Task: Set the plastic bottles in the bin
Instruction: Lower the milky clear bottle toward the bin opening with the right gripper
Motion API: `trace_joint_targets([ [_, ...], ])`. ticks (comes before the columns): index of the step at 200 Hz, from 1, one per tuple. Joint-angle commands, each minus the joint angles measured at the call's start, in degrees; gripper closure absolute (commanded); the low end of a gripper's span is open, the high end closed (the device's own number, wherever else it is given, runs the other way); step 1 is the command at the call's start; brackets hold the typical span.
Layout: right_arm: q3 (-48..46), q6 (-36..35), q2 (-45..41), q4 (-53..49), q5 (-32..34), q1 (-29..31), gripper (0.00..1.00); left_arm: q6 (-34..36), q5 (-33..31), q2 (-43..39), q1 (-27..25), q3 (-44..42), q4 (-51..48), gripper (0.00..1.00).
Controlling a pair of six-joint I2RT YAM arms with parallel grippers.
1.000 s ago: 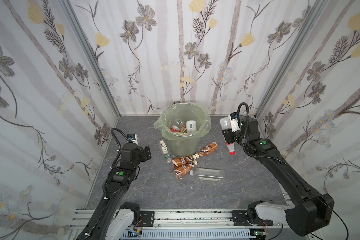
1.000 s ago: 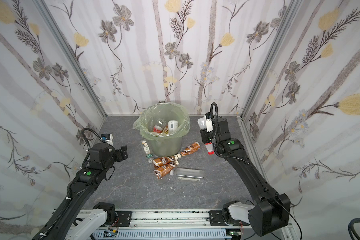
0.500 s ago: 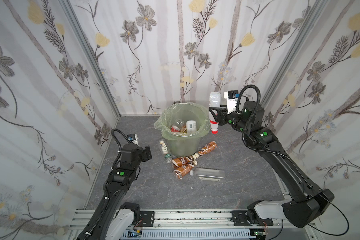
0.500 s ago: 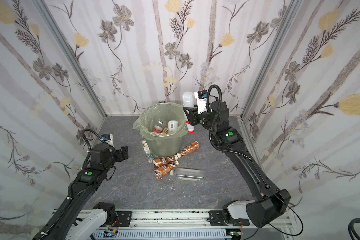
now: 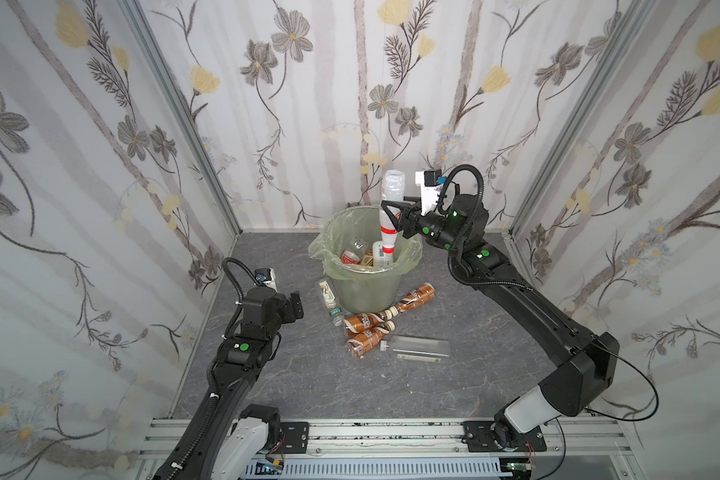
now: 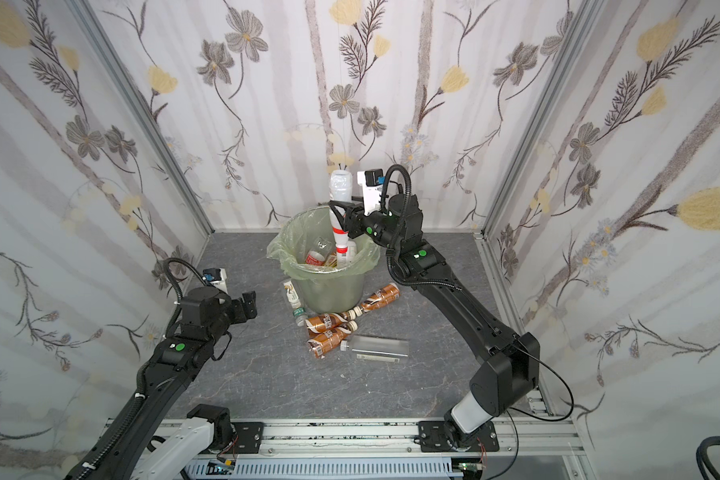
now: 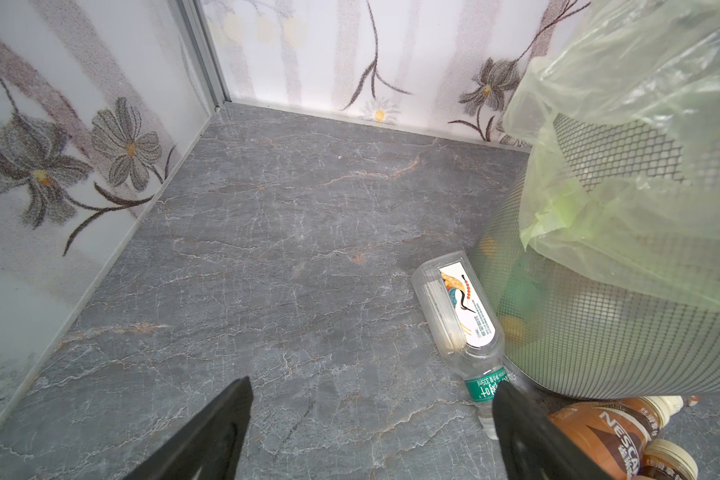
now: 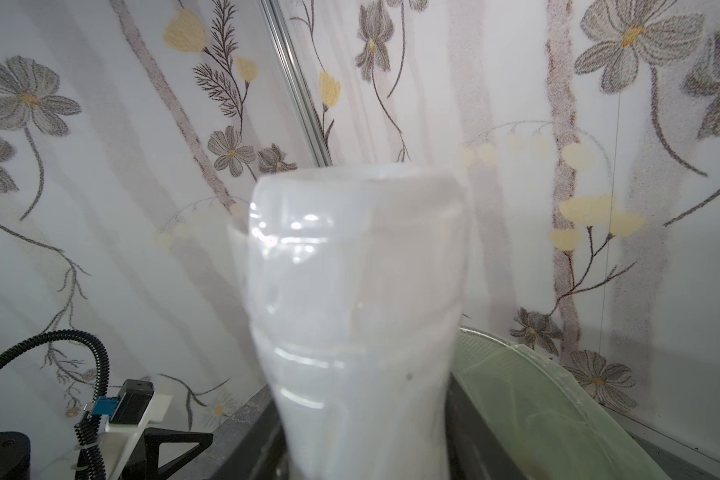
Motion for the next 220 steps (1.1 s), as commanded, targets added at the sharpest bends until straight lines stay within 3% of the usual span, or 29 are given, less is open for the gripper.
trace_joint_targets([
  [1,0.59,1.77,1.95,5.35,-0.58,0.92,0.52,-0.63,0.15,-0.13,0.09,-0.12,2.44,0.08],
  [99,0.11,0.92,4.85,2.72,-0.22,1.90,0.51,-0.59,-0.07,-0.22,0.18,-0.20,2.46,0.08],
  [175,-6.16,0.75,2.36,1.78,0.93,2.25,0.49,-0.67,-0.18,-0.16,0.26,-0.20,2.52,0.08],
  [220,-7.29,0.79,2.51,0.92,1.20,2.26,0.44,-0.52,-0.24,-0.56,0.26,-0.20,2.55,0.08],
])
